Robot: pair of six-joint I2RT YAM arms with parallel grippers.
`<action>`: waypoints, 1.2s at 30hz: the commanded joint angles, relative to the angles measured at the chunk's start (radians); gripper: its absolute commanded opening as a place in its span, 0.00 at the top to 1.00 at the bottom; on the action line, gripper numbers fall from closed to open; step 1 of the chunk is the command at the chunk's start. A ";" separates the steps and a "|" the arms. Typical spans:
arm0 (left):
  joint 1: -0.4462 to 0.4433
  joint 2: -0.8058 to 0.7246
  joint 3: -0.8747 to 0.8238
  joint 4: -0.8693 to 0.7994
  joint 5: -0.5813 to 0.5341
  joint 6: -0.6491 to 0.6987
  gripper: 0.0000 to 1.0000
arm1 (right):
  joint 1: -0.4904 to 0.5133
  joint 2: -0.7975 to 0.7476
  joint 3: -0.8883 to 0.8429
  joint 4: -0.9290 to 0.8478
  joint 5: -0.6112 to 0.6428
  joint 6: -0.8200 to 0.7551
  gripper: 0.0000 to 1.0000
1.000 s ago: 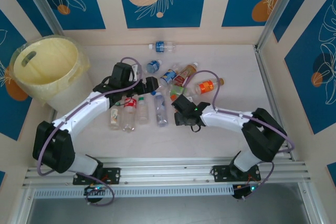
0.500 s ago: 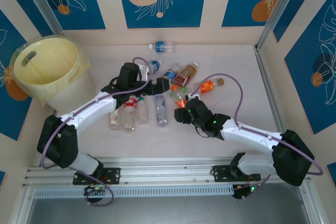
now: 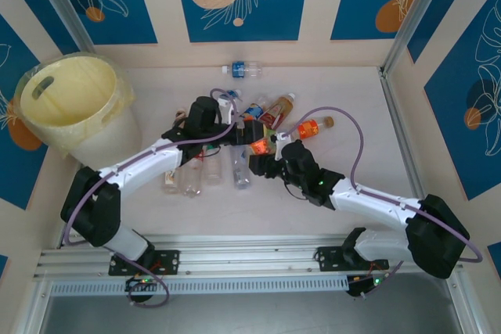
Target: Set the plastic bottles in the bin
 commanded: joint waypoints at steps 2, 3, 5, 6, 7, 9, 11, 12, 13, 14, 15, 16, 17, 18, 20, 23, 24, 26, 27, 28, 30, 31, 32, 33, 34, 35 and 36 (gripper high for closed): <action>-0.027 0.050 0.029 0.033 0.040 -0.052 0.03 | -0.006 0.028 0.030 0.105 0.001 -0.001 0.59; -0.029 0.058 0.035 0.035 0.052 -0.058 0.05 | -0.008 0.036 0.039 0.100 0.006 -0.002 0.59; -0.033 0.074 0.045 0.044 0.079 -0.063 0.07 | -0.011 0.054 0.055 0.093 0.023 0.002 0.59; -0.034 0.079 0.047 0.044 0.084 -0.063 0.09 | -0.012 0.060 0.060 0.097 0.023 0.003 0.59; -0.037 0.082 0.049 0.044 0.083 -0.064 0.11 | -0.012 0.067 0.067 0.101 0.021 0.003 0.59; -0.037 0.089 0.047 0.045 0.082 -0.067 0.19 | -0.012 0.074 0.071 0.114 0.012 0.000 0.59; -0.037 0.091 0.048 0.036 0.074 -0.056 0.27 | -0.012 0.077 0.076 0.123 0.001 -0.007 0.58; -0.036 0.088 0.048 0.028 0.065 -0.048 0.30 | -0.012 0.078 0.075 0.124 -0.005 -0.012 0.58; -0.036 0.086 0.050 0.017 0.053 -0.038 0.33 | -0.014 0.077 0.076 0.125 -0.018 -0.021 0.57; -0.037 0.082 0.051 0.007 0.044 -0.026 0.36 | -0.013 0.078 0.077 0.127 -0.036 -0.032 0.55; -0.038 0.080 0.050 0.003 0.035 -0.020 0.38 | -0.014 0.077 0.077 0.128 -0.061 -0.048 0.53; -0.037 0.076 0.048 -0.002 0.026 -0.015 0.40 | -0.016 0.075 0.079 0.127 -0.084 -0.058 0.50; -0.037 0.074 0.045 0.002 0.021 -0.013 0.41 | -0.016 0.076 0.083 0.122 -0.108 -0.069 0.47; -0.037 0.071 0.042 0.004 0.017 -0.012 0.42 | -0.015 0.074 0.088 0.113 -0.125 -0.076 0.42; -0.037 0.064 0.036 0.012 0.009 -0.011 0.44 | -0.017 0.075 0.100 0.087 -0.157 -0.094 0.33; -0.036 0.054 0.022 0.035 -0.016 -0.020 0.47 | -0.018 0.075 0.118 0.049 -0.201 -0.125 0.27; -0.036 0.052 0.020 0.038 -0.020 -0.020 0.47 | -0.018 0.071 0.120 0.040 -0.212 -0.132 0.21; -0.032 0.048 0.020 0.037 -0.031 -0.013 0.48 | -0.019 0.063 0.123 0.020 -0.221 -0.150 0.05; -0.031 0.046 0.020 0.034 -0.036 -0.009 0.48 | -0.019 0.058 0.124 0.013 -0.214 -0.155 0.00; -0.031 0.043 0.020 0.028 -0.046 -0.004 0.48 | -0.019 0.051 0.121 0.001 -0.201 -0.161 0.00; -0.026 0.038 0.020 0.019 -0.062 0.001 0.49 | -0.020 0.032 0.110 -0.006 -0.185 -0.175 0.01; -0.026 0.035 0.020 0.014 -0.071 0.002 0.49 | -0.020 0.020 0.102 -0.006 -0.180 -0.184 0.00; -0.024 0.031 0.017 0.011 -0.081 0.004 0.49 | -0.021 0.009 0.097 -0.008 -0.180 -0.193 0.00; -0.022 0.028 0.015 0.009 -0.091 0.004 0.50 | -0.023 -0.001 0.094 -0.014 -0.181 -0.201 0.00; -0.020 0.024 0.012 0.003 -0.104 0.005 0.49 | -0.025 -0.012 0.091 -0.022 -0.185 -0.214 0.00; -0.018 0.020 0.010 0.000 -0.114 0.006 0.49 | -0.027 -0.019 0.092 -0.031 -0.189 -0.224 0.00; -0.014 0.015 0.008 -0.006 -0.128 0.007 0.49 | -0.031 -0.026 0.095 -0.043 -0.192 -0.234 0.00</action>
